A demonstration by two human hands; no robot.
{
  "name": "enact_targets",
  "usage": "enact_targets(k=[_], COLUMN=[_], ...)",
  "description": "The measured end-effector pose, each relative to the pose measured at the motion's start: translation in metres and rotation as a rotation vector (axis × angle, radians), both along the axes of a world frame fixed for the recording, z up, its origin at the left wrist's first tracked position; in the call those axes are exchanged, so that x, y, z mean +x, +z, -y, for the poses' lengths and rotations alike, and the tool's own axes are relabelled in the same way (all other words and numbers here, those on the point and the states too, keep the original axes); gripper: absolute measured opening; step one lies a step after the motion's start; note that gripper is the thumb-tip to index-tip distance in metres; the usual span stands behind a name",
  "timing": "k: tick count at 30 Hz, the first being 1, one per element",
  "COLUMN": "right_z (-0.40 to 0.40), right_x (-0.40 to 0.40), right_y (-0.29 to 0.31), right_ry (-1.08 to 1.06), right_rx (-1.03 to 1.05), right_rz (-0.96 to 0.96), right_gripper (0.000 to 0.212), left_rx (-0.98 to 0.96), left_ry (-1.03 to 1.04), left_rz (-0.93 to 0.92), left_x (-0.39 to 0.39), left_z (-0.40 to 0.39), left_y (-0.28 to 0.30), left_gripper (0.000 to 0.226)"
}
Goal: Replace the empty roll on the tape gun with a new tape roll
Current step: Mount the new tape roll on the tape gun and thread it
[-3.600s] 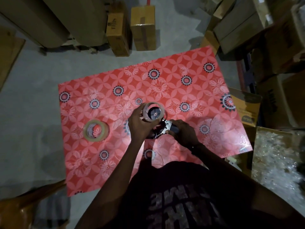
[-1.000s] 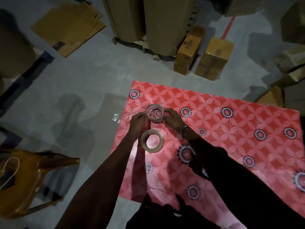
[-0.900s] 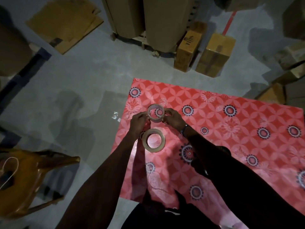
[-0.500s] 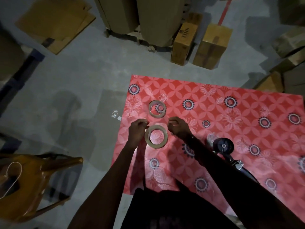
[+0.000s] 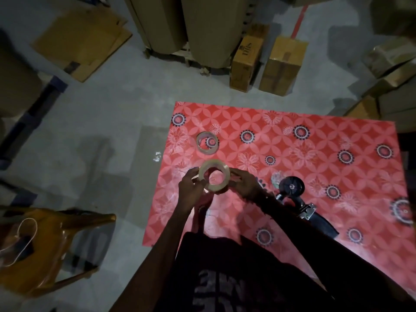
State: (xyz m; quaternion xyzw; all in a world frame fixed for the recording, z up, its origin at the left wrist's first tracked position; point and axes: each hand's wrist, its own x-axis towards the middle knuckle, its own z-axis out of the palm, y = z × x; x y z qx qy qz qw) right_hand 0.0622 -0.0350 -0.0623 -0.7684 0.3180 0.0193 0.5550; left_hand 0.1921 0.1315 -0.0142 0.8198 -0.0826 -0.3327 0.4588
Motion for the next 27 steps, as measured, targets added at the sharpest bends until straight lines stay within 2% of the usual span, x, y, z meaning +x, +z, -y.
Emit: enact_targets(k=[5,10,16,21,23,27], right_z=[0.036,0.076,0.119,0.153,0.162,0.175], right_x=[-0.022,-0.057,-0.105,-0.138,-0.148,-0.164], right_y=[0.071,0.152,0.216,0.239,0.246,0.259], right_ry=[-0.172,-0.304,-0.346,-0.39,-0.425,-0.414], right_rx=[0.238,0.339,0.405,0.496,0.563,0.592], right_rz=[0.135,0.233,0.312,0.363,0.36,0.381], right_gripper=[0.024,0.042,0.051,0.064,0.076,0.075], left_rx=[-0.127,-0.343,-0.466,-0.545,-0.559,-0.623], left_ry=[0.012,-0.047,-0.101,0.002,0.034,0.072], left_rz=[0.23,0.621,0.755,0.721,0.602,0.395], left_x=[-0.036,-0.087,-0.136,-0.177,-0.193,-0.214], left_z=[0.037,0.077,0.132,0.17,0.182,0.198], left_y=[0.05,0.105,0.17,0.199,0.208,0.224], left_gripper=[0.036,0.035,0.024,0.03,0.031,0.03])
